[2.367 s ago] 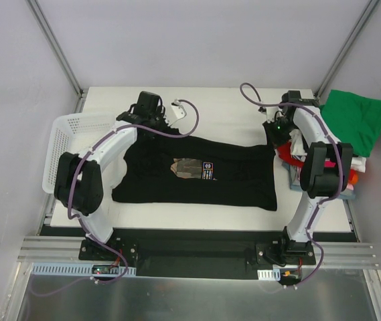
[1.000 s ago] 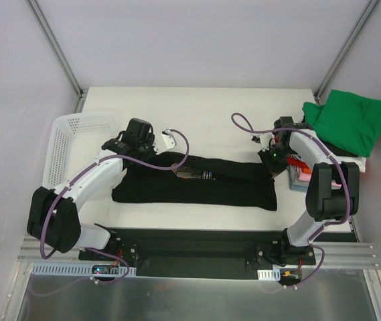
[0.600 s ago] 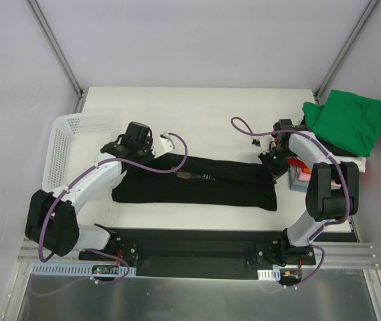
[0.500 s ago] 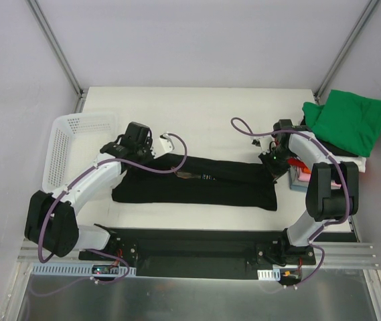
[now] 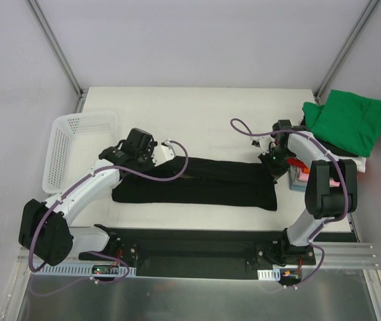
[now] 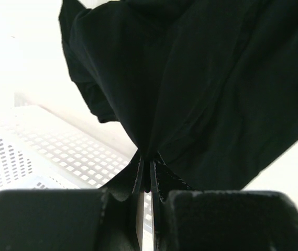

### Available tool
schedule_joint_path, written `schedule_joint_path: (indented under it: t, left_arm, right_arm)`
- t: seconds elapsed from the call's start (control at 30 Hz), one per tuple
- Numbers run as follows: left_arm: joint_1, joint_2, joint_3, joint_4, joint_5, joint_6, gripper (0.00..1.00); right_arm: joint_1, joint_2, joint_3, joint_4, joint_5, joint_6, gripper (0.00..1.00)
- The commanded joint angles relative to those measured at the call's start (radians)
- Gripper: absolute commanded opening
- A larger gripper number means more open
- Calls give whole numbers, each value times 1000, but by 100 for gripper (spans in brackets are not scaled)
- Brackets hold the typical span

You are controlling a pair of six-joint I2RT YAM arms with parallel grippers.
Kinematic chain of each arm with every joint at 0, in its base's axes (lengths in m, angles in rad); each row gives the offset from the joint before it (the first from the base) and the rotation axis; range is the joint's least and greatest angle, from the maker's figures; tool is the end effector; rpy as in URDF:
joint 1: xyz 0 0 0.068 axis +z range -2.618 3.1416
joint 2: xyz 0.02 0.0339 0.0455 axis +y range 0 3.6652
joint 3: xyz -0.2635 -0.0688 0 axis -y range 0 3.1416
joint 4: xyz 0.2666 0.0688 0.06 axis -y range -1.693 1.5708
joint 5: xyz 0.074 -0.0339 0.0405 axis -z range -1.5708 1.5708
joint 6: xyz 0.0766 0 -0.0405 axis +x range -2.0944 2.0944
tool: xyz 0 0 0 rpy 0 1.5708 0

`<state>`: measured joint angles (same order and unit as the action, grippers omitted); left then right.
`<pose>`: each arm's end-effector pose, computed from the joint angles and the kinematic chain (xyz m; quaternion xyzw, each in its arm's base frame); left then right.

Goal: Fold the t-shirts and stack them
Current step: Fold the tshirt

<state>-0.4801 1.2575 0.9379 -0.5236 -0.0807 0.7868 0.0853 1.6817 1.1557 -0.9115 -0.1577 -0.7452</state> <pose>0.2785 -0.1380 0.2251 0.5412 0.7611 0.0916 0.3456 0.3275 0.0401 0.1451 -0.4061 0.9080 0.0528 0.0883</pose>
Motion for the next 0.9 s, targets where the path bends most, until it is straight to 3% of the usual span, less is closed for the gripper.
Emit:
schedule_joint_path:
  t: [0.0,0.33,0.87]
  left_arm:
    - [-44,-49,-5,-84,-16,-69,0]
    - [-95,-40,-70,-131,25,-135,0]
    - [-100,-12,-97,-154,-13,-98,0]
  right_arm:
    - [1,4,18,-13,24,-22,1]
    - [2,-5,2,-13,18,-33,1]
    - [2,21,24,3,81,-31,1]
